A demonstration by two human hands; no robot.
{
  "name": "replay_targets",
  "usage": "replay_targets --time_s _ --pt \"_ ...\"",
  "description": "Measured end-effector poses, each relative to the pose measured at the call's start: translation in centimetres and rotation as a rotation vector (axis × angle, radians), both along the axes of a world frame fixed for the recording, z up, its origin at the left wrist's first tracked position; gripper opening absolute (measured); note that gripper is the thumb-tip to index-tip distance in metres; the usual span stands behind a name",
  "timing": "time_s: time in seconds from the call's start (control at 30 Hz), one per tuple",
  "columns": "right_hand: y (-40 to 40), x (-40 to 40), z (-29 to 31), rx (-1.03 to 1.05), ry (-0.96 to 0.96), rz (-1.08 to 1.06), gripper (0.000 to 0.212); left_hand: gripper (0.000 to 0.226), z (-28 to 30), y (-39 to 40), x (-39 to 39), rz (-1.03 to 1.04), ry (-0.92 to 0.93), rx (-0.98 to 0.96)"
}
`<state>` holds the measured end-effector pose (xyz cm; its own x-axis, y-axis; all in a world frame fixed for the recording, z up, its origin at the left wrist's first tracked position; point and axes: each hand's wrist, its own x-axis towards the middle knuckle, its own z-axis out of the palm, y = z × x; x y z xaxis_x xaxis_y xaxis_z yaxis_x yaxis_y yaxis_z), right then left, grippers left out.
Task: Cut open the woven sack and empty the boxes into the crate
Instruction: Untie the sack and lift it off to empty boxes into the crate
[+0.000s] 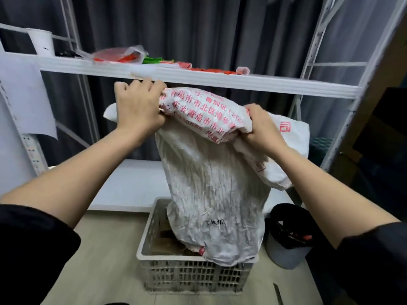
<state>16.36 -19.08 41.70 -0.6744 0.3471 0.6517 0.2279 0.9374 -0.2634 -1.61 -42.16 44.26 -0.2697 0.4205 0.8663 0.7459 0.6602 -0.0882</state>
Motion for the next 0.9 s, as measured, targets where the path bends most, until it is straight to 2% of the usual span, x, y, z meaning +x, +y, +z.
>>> replay_targets --time_s 0.1,0.13,0.23,0.3,0.37,0.4,0.47,0.6,0.67,0.73,0.77,0.83,0.9 --pt "0.7 0.8 -1.2 0.059 -0.246 0.02 0.079 0.042 -1.3 -0.6 -0.3 0.023 -0.042 -0.019" --pt "0.7 0.9 -1.4 0.103 -0.272 -0.018 0.081 0.043 -1.6 -0.8 -0.2 0.03 -0.055 -0.031" --pt "0.6 0.7 -1.8 0.295 -0.233 -0.111 0.056 0.058 -2.2 -1.3 -0.3 -0.072 -0.028 -0.155" --pt "0.9 0.8 -2.2 0.299 -0.172 -0.133 0.046 0.079 -2.2 -1.9 -0.3 -0.233 0.033 -0.306" --pt "1.5 0.8 -3.0 0.316 -0.118 -0.122 0.039 0.082 -1.9 -2.2 0.3 -0.401 0.078 -0.411" --pt "1.5 0.6 -3.5 0.339 -0.123 -0.114 0.034 0.077 -1.6 -2.1 0.9 -0.479 0.014 -0.425" --pt "1.0 -0.4 -4.5 0.395 -0.117 -0.061 0.025 0.072 -1.2 -0.9 2.4 -0.588 -0.266 -0.436" --pt "-1.0 -1.7 -5.7 0.482 -0.035 0.036 0.018 0.105 -2.7 3.1 3.8 -0.425 -0.549 -0.708" --pt "-1.7 -1.5 -6.5 0.519 0.022 0.068 0.012 0.113 -4.4 4.5 3.6 -0.41 -0.71 -0.768" --pt "-1.9 -1.2 -7.5 0.495 0.016 0.087 0.014 0.104 -6.4 5.1 4.0 -0.357 -0.767 -0.77" --pt "-1.8 -1.0 -7.8 0.473 -0.022 0.112 0.019 0.091 -7.5 5.4 4.0 -0.303 -0.752 -0.758" --pt "-1.9 -0.4 -7.7 0.436 -0.195 0.181 0.035 0.057 -9.5 5.9 3.9 -0.213 -0.68 -0.684" --pt "-1.7 0.6 -6.9 0.414 -0.378 0.233 0.055 0.037 -10.9 6.1 3.2 -0.164 -0.522 -0.613"
